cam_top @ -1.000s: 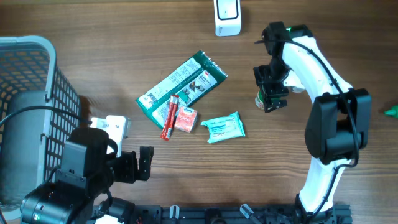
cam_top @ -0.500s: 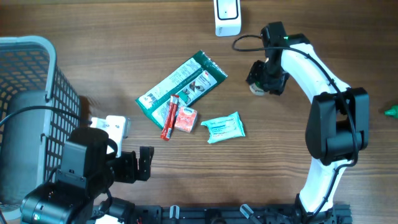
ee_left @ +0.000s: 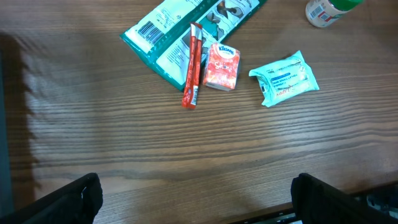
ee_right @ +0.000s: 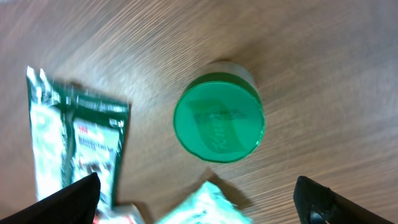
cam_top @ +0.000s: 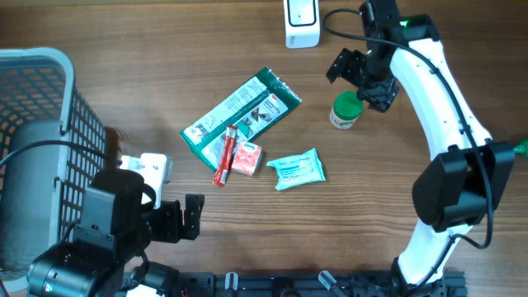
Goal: Scan the item barcode
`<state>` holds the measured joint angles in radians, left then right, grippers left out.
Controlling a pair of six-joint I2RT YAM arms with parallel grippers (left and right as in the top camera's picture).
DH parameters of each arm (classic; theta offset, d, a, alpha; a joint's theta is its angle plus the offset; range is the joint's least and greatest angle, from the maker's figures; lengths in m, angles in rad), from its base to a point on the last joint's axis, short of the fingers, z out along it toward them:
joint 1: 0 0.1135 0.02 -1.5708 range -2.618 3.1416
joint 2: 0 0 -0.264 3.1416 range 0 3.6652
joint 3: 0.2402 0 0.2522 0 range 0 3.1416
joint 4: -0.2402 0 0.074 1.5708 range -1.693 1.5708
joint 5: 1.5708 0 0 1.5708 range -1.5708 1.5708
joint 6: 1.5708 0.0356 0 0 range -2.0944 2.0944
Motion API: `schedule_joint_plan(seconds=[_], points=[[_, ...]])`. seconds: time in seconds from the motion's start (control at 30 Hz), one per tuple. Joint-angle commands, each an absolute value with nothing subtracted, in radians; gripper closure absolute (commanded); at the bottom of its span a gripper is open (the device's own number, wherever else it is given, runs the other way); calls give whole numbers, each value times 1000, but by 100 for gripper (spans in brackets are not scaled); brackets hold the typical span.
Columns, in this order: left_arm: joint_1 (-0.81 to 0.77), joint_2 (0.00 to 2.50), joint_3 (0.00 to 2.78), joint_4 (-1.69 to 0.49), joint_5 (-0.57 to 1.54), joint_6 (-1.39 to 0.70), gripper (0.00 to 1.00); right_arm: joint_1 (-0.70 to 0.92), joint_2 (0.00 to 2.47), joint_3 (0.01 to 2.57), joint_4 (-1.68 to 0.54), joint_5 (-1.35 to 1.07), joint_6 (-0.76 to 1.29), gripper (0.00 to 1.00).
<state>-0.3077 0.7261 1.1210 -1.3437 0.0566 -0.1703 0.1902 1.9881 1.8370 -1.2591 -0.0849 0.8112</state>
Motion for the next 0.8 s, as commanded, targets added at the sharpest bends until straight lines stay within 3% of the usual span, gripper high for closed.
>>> schedule_joint_plan(seconds=[0.0, 0.3, 0.5, 0.67, 0.77], points=[[-311, 721, 1128, -1342, 55, -166, 0, 192, 2038, 1812, -1235, -38, 1033, 0], [-311, 721, 1128, -1342, 55, -166, 0, 191, 2158, 1733, -1185, -68, 1102, 0], [-311, 721, 1128, -1342, 55, -166, 0, 191, 2160, 1617, -987, -68, 1102, 0], [-311, 721, 1128, -1342, 54, -165, 0, 189, 2168, 1617, -965, -68, 1098, 1], [-311, 721, 1128, -1342, 55, -166, 0, 188, 2170, 1616, -989, -68, 1099, 11]])
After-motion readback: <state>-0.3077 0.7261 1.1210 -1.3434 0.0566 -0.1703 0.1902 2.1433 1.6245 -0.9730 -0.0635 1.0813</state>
